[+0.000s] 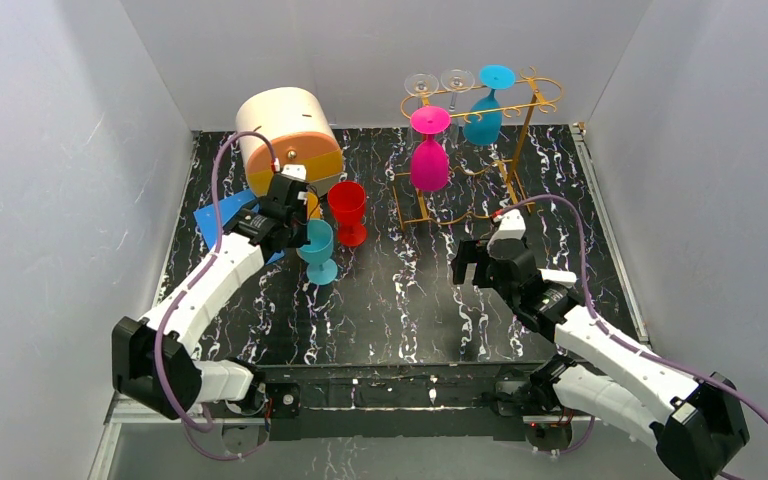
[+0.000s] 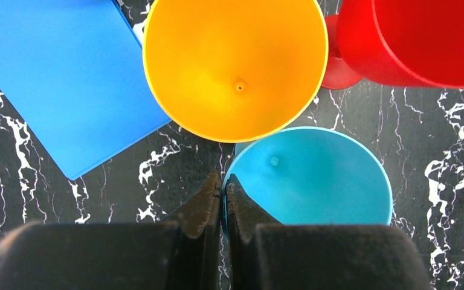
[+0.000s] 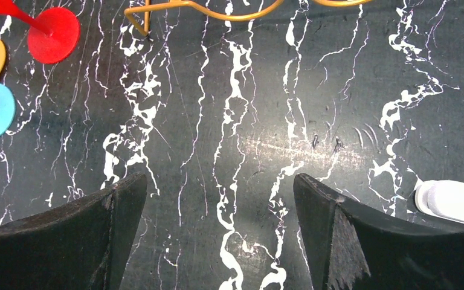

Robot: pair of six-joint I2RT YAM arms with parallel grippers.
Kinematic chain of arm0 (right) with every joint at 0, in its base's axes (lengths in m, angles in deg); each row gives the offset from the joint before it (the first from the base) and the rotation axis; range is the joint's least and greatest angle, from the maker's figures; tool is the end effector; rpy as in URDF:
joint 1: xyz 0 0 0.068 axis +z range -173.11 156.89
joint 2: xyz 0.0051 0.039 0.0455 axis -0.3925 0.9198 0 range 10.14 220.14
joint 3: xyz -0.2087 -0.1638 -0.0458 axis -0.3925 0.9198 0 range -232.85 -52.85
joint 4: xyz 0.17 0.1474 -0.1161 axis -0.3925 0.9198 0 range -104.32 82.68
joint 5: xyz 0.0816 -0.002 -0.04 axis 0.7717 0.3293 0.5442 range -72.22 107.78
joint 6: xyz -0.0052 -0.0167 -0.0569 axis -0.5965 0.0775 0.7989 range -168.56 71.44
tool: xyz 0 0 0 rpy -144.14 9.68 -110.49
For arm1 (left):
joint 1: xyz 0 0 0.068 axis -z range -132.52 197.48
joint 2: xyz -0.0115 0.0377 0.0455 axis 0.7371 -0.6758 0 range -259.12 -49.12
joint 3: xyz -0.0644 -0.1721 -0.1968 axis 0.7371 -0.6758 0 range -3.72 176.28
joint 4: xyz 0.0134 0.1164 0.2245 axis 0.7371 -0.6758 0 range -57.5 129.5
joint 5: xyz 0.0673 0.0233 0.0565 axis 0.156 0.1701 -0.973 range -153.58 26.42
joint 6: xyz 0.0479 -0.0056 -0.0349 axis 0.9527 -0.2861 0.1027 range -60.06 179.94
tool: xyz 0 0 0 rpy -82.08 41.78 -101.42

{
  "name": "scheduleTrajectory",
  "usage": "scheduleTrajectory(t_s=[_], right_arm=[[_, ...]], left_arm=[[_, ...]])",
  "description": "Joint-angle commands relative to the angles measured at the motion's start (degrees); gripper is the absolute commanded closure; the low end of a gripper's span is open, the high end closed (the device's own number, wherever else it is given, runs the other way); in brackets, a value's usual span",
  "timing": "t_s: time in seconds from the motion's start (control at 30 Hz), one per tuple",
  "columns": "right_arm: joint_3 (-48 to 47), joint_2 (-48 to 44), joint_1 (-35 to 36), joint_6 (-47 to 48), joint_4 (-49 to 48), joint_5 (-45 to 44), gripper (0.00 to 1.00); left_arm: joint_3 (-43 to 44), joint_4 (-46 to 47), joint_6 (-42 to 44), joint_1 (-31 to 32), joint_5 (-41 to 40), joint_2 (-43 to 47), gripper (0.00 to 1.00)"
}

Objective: Take the wine glass off the wine glass rack
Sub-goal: Place the wine glass at the center of the board.

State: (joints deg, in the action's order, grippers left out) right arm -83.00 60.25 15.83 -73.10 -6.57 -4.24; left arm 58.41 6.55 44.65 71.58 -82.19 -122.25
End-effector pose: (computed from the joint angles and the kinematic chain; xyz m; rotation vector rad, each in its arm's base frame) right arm 0.1633 0.1111 0.2359 -0.0175 2.0299 0.3074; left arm 0.2530 -0.0978 0.2964 0.0167 2.2886 0.0252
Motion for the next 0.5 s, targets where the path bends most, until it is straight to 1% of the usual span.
scheduleTrajectory(t_s=[0.0, 0.3, 0.47], right_arm=[[-4.1, 0.6, -0.5, -0.8, 0.6, 0.3, 0.01], [-4.3, 0.3, -1.0, -0.5, 0.5, 0.1, 0.01], [-4.8, 0.5, -1.2, -0.1, 0.5, -0.1, 0.01]], left_arm=[[2.8, 1.4, 1.3, -0.5, -3.0, -2.1, 1.0], [4.2, 1.9, 3.6, -1.1, -2.3, -3.7, 1.0], [3.6, 0.8, 3.8, -1.1, 2.0, -2.7, 1.0]])
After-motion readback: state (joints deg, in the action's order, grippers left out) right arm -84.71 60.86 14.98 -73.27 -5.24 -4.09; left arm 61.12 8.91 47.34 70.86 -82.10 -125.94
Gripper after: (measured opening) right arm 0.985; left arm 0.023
